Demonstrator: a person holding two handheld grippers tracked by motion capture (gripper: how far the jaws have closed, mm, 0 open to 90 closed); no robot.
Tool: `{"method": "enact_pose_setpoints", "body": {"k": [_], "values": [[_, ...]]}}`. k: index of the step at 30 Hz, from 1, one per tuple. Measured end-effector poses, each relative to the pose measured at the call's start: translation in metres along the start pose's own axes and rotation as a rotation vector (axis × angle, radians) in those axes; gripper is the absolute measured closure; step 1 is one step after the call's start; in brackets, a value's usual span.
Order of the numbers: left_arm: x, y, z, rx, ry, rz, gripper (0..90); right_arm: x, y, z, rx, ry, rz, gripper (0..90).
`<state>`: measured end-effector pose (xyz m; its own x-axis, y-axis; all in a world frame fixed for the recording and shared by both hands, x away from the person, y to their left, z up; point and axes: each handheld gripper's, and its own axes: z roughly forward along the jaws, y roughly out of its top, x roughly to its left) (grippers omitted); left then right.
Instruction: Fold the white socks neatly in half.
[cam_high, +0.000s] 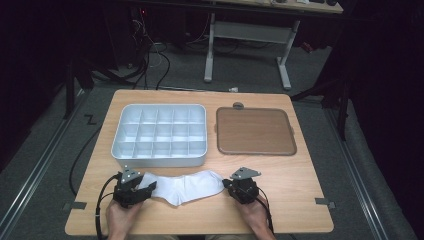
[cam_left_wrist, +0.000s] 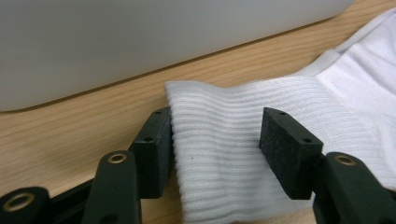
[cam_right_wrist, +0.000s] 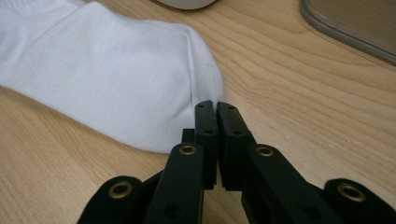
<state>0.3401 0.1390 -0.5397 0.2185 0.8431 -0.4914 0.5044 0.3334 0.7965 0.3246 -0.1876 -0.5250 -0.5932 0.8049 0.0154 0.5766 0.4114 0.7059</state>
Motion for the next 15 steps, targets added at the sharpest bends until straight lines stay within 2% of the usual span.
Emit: {"method": "enact_pose_setpoints", "body": {"k": [10, 15], "values": [[-0.010, -0.003, 0.008, 0.002, -0.013, 0.000, 46.0, -0.010, -0.008, -0.008, -0.003, -0.022, 0.031, 87.9], [-0.018, -0.005, 0.012, 0.024, -0.024, 0.011, 47.0, -0.019, -0.014, -0.014, -0.003, -0.038, 0.047, 87.9]]}}
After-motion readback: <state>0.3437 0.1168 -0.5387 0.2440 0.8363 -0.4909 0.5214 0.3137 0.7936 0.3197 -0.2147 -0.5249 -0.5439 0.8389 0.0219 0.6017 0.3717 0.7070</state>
